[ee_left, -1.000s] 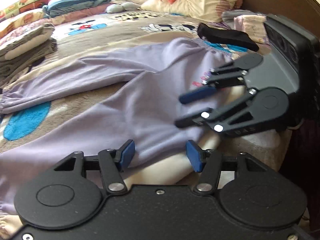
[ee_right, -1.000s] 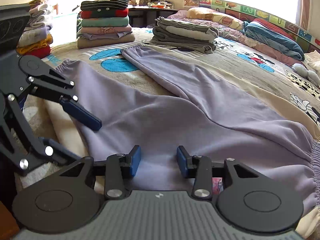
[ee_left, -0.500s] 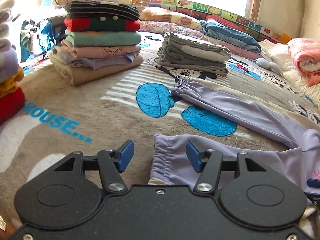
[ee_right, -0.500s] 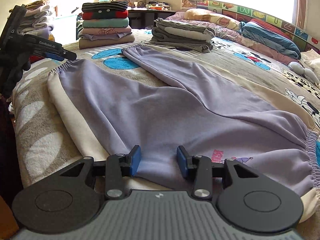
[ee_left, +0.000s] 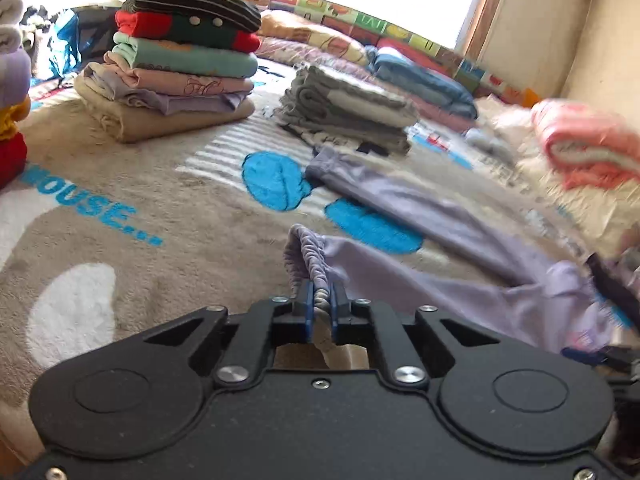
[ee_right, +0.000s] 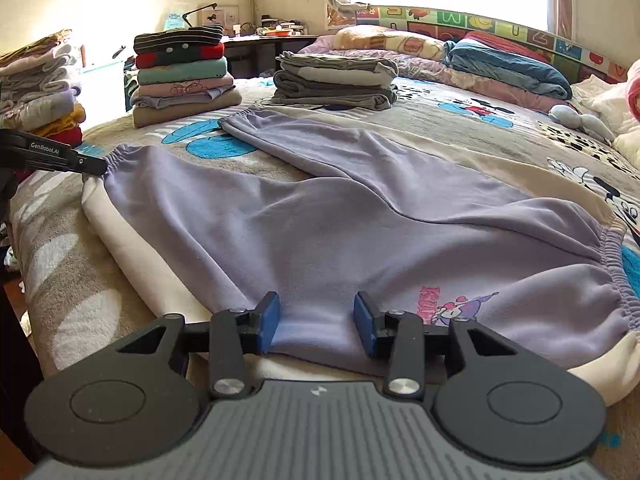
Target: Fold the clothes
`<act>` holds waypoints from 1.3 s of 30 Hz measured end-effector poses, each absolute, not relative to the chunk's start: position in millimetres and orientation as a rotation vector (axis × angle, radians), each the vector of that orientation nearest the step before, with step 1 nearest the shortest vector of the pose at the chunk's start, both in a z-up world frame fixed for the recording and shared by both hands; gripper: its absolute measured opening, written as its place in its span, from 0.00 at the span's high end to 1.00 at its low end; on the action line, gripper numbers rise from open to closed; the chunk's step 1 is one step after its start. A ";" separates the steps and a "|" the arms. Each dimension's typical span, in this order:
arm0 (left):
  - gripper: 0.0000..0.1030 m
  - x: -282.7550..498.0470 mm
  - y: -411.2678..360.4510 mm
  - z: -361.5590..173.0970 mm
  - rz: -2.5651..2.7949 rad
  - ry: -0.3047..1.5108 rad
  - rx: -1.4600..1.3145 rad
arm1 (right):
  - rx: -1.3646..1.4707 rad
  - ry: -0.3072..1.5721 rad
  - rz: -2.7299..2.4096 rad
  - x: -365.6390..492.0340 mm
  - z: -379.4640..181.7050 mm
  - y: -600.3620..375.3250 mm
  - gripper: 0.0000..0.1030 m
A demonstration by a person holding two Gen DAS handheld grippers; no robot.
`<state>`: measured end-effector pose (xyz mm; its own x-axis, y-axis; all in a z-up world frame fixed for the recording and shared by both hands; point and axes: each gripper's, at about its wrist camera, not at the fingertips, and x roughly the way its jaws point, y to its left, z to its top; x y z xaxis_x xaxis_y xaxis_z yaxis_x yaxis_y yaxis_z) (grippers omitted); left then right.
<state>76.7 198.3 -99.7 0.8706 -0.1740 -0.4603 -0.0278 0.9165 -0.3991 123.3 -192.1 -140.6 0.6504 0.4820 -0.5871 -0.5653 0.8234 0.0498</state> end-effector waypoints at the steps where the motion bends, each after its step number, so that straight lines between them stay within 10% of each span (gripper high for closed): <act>1: 0.95 71.8 208.8 -97.7 -0.119 0.489 -0.440 | -0.153 0.626 0.589 120.6 -139.9 -193.2 0.59; 7: 0.95 69.0 229.7 -128.3 -0.199 0.635 -0.458 | -0.091 0.636 0.567 116.1 -140.4 -210.4 0.55; 13: 0.74 58.8 229.4 -128.4 -0.102 0.660 -0.443 | -0.127 0.624 0.517 110.5 -138.4 -199.2 0.52; 28: 0.73 55.7 88.5 -134.5 -0.245 0.749 0.264 | -0.415 0.506 0.719 60.0 -140.4 -94.5 0.44; 39: 0.72 55.2 77.1 -117.8 -0.279 0.595 0.119 | -0.527 0.413 0.771 31.2 -128.8 -74.5 0.44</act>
<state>55.2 77.1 -117.8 0.7919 -0.2243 -0.5679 0.2926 0.9557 0.0306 31.2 -74.5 -128.8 0.6495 0.5441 -0.5311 -0.7435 0.6008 -0.2938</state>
